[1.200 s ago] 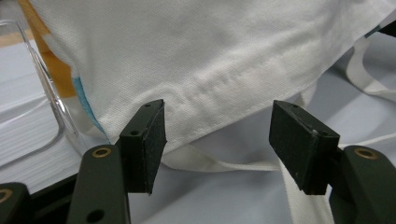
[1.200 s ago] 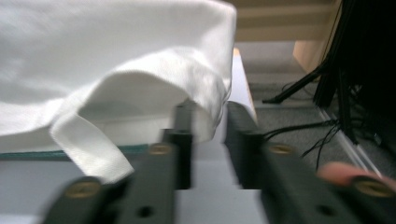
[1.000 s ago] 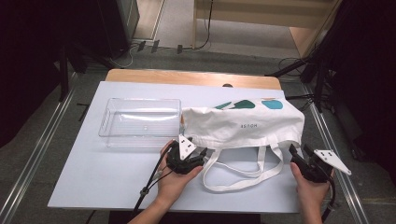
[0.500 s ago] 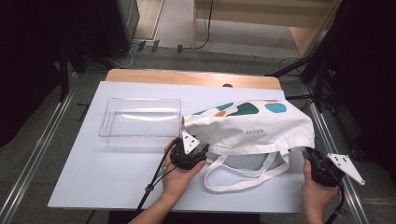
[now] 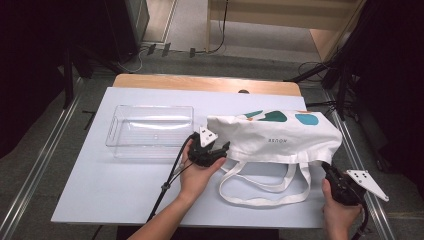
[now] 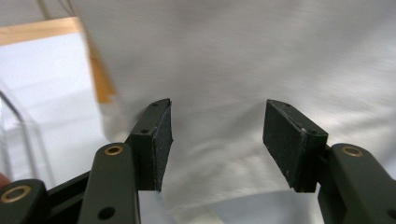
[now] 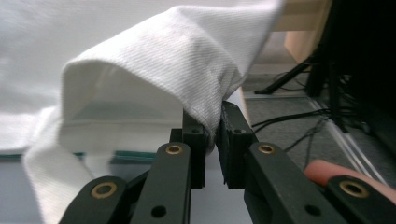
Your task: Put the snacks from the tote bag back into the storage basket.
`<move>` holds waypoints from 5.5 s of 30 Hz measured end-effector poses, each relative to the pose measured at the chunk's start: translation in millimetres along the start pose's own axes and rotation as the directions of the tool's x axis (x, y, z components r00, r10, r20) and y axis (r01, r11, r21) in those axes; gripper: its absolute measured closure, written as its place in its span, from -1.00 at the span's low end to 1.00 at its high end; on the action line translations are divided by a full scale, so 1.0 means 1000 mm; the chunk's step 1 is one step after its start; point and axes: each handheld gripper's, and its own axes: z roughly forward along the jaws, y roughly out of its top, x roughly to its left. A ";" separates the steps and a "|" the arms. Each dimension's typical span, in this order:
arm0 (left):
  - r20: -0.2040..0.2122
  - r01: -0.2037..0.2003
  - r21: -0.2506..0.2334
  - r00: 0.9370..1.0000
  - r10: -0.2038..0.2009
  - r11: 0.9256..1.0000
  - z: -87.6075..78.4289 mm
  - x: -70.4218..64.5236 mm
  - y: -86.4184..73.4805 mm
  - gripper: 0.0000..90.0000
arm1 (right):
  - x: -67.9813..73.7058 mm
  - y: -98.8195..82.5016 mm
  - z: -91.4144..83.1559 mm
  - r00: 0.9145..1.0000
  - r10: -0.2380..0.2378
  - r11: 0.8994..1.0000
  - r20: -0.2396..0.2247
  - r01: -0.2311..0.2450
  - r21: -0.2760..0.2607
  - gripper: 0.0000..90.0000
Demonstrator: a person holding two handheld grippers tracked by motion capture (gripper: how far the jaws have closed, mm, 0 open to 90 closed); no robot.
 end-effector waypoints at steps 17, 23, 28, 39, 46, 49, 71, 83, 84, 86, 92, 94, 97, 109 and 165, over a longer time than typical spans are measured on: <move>0.105 -0.069 0.039 0.992 0.065 0.997 -0.019 -0.042 -0.045 -0.01 | 0.026 -0.009 -0.043 1.000 -0.004 1.000 -0.015 0.003 -0.017 -0.12; 0.119 -0.088 0.046 0.990 0.082 0.995 -0.028 -0.050 -0.055 0.10 | 0.037 -0.023 -0.033 0.997 0.004 0.986 -0.073 0.008 0.167 0.06; 0.133 -0.101 0.075 0.987 0.090 0.992 -0.031 -0.049 -0.060 0.44 | 0.046 -0.029 -0.020 0.992 -0.049 0.957 -0.113 0.079 0.280 0.61; 0.195 -0.073 0.110 0.979 0.050 0.991 -0.028 -0.043 -0.059 1.00 | 0.072 -0.023 -0.019 0.961 -0.101 0.976 -0.257 0.146 0.161 0.97; 0.258 -0.054 0.052 0.965 0.039 0.997 -0.028 -0.045 -0.049 1.00 | 0.094 -0.005 -0.011 0.942 -0.130 0.987 -0.310 0.154 0.052 0.97; 0.295 -0.056 0.011 0.954 0.050 0.998 -0.029 -0.050 -0.037 1.00 | 0.096 0.006 -0.007 0.939 -0.111 0.992 -0.326 0.123 0.016 0.97; 0.340 -0.035 -0.019 0.940 0.039 0.999 -0.026 -0.057 -0.022 0.58 | 0.087 0.009 -0.006 0.921 -0.085 0.994 -0.381 0.107 0.037 0.67; 0.312 -0.045 0.102 0.950 0.011 0.994 -0.029 -0.063 -0.056 -0.06 | 0.076 -0.015 -0.018 0.943 -0.025 0.970 -0.331 0.103 0.220 0.03; 0.307 -0.051 0.109 0.951 0.015 0.993 -0.028 -0.064 -0.057 0.07 | 0.077 -0.023 -0.016 0.944 -0.005 0.959 -0.331 0.098 0.265 0.08; 0.308 -0.067 0.108 0.951 0.031 0.992 -0.029 -0.065 -0.058 0.54 | 0.078 -0.028 -0.015 0.942 -0.025 0.947 -0.334 0.129 0.293 0.45; 0.350 -0.072 0.107 0.936 0.030 0.992 -0.030 -0.059 -0.055 0.97 | 0.079 -0.023 -0.015 0.907 -0.014 0.957 -0.422 0.134 0.257 1.00; 0.364 -0.066 0.090 0.931 0.029 0.994 -0.030 -0.059 -0.054 0.97 | 0.086 -0.019 -0.018 0.899 -0.044 0.966 -0.435 0.150 0.212 1.00; 0.380 -0.061 0.060 0.925 0.034 0.996 -0.032 -0.060 -0.050 0.97 | 0.092 -0.015 -0.021 0.892 -0.066 0.972 -0.447 0.158 0.172 1.00; 0.442 -0.064 -0.018 0.895 0.065 0.998 -0.027 -0.079 -0.034 0.86 | 0.114 0.010 -0.023 0.868 -0.084 0.994 -0.490 0.110 0.025 1.00; 0.344 -0.052 0.210 0.939 -0.024 0.976 -0.007 -0.083 -0.050 0.34 | 0.115 0.011 -0.028 0.838 -0.084 0.996 -0.539 0.084 -0.025 0.99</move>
